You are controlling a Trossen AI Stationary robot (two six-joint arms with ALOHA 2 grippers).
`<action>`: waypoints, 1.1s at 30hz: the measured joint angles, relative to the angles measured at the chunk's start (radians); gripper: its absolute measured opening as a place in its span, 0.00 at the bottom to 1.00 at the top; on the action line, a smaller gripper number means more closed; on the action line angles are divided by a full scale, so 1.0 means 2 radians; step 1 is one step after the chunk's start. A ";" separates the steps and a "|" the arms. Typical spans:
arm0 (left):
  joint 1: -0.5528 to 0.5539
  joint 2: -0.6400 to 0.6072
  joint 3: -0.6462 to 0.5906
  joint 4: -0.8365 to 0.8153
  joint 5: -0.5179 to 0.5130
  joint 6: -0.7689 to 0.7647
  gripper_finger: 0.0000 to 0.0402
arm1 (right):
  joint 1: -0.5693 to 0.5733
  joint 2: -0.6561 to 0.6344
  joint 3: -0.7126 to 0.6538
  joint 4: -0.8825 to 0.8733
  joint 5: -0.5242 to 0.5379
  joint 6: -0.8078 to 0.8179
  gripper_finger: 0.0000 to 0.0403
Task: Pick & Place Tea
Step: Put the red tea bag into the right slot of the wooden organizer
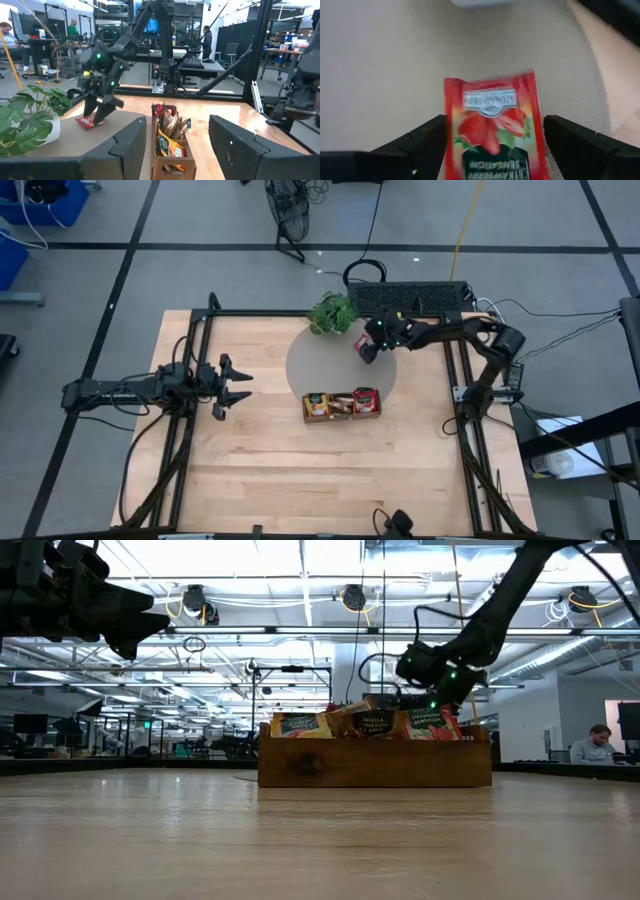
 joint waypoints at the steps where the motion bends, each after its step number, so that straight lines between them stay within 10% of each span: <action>1: 0.000 0.000 0.000 0.000 0.000 0.000 0.53 | 0.000 0.008 0.001 0.003 0.002 0.002 0.75; 8: 0.000 0.000 0.000 0.000 0.000 0.000 0.53 | 0.021 0.024 0.020 -0.007 0.036 -0.004 0.75; 24: 0.000 0.000 0.000 0.000 0.000 0.000 0.53 | 0.024 -0.014 0.022 -0.002 -0.067 -0.016 0.49; 33: 0.000 0.000 0.000 0.000 0.000 0.000 0.53 | 0.064 0.003 0.106 -0.098 0.027 -0.111 0.47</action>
